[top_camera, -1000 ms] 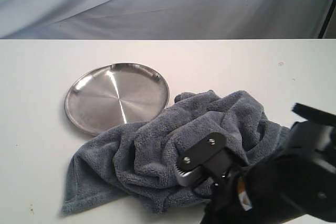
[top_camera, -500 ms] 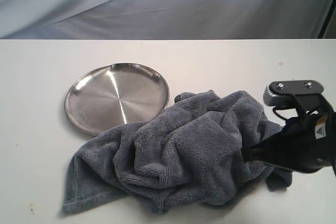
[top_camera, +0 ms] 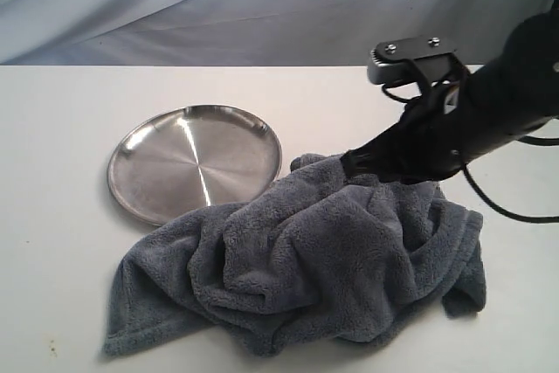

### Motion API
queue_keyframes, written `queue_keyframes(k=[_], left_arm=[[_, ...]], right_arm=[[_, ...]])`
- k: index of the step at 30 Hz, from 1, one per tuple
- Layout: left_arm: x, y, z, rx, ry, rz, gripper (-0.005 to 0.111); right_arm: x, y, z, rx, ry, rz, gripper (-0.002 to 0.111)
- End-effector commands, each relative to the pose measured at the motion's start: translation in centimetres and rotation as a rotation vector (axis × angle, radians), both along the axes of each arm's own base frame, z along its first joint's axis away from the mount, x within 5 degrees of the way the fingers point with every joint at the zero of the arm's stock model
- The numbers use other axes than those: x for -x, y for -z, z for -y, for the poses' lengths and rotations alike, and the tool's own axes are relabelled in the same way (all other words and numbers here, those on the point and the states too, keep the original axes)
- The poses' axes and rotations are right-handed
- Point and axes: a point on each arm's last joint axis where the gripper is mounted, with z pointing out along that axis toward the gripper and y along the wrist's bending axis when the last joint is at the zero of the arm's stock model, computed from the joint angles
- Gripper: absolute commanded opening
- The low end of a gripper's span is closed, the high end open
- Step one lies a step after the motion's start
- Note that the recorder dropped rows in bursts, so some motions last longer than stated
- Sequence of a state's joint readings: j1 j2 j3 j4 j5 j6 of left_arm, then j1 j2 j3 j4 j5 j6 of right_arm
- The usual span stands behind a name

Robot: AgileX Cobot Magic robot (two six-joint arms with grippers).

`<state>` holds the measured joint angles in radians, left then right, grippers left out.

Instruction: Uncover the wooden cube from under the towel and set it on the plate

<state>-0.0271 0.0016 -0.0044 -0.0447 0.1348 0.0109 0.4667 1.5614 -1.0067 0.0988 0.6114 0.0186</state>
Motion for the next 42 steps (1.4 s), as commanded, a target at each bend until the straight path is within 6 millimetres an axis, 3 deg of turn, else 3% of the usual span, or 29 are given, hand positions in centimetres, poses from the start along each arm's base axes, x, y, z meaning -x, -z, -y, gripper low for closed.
queue_keyframes(k=[1,6,9,23,32,42], left_arm=[[0.0,0.1,0.0,0.001,0.001,-0.001,0.001],[0.0,0.1,0.0,0.002,0.001,-0.001,0.001],[0.0,0.1,0.0,0.002,0.001,-0.001,0.001],[0.0,0.1,0.0,0.0,0.001,-0.001,0.001],[0.0,0.1,0.0,0.002,0.001,-0.001,0.001],[0.0,0.1,0.0,0.0,0.001,-0.001,0.001]], right_arm=[[0.7,1.0,-2.4,0.057,-0.128,-0.057,0.008],[1.9,1.1,-4.3,0.1,-0.294,-0.023,0.054],[2.3,1.1,-5.1,0.127,-0.36,0.013,0.066],[2.5,3.3,-5.4,0.2,-0.401,-0.04,0.065],[2.7,3.4,-5.3,0.2,-0.383,-0.076,0.048],[2.9,3.5,-5.1,0.212,-0.385,-0.099,0.055]])
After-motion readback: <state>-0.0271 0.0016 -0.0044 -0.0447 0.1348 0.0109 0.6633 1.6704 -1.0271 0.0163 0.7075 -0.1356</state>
